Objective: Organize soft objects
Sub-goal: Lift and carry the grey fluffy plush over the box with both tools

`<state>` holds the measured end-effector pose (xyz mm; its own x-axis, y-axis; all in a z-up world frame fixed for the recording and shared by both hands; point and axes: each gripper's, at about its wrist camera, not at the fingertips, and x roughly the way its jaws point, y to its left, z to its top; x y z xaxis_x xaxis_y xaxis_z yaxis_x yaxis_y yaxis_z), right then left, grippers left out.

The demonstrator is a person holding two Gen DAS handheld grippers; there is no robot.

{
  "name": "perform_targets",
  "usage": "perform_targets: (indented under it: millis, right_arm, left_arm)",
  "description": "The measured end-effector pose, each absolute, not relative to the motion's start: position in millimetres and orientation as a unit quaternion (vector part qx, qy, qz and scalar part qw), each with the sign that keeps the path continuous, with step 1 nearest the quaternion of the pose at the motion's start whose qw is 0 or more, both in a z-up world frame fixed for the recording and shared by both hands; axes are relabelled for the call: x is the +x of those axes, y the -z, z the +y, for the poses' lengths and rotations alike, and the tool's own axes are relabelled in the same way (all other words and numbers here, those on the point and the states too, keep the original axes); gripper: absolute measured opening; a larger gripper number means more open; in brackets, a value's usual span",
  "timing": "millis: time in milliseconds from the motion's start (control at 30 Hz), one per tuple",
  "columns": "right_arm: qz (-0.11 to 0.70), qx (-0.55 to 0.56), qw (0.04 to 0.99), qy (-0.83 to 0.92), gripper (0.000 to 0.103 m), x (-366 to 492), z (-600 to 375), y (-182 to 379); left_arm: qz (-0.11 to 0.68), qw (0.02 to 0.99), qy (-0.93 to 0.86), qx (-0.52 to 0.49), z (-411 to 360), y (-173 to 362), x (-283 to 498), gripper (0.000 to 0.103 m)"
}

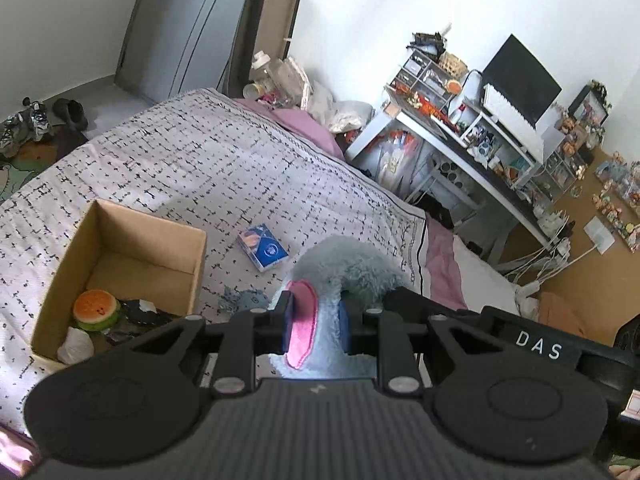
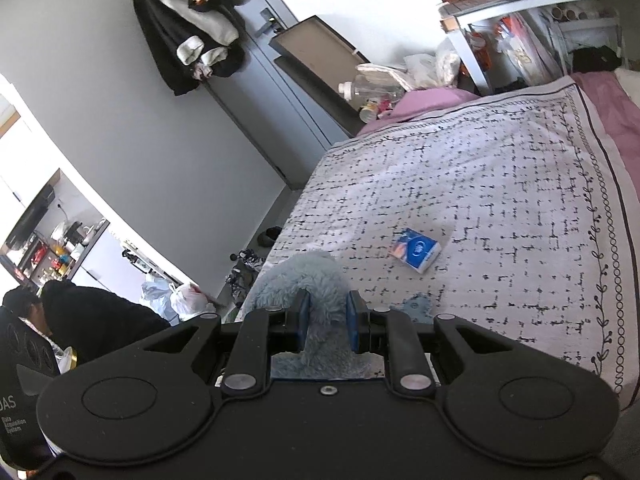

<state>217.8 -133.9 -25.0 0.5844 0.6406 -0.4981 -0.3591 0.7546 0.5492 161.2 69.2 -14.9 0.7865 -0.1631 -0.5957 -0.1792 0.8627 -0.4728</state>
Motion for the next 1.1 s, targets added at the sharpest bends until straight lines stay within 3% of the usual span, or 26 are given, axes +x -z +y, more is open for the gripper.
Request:
perform_targets:
  millis: [600, 1100]
  right_arm:
    - [0.353, 0.165, 0.87, -0.304, 0.019, 211, -64, 16]
    - [0.38, 0.136, 0.861, -0.309, 0.019, 232, 0, 38]
  left_arm:
    - [0.297, 0.905, -0.02, -0.303, 137, 20, 146, 0.022]
    - [0.296, 0.887, -0.048, -0.352, 197, 60, 156, 0.022]
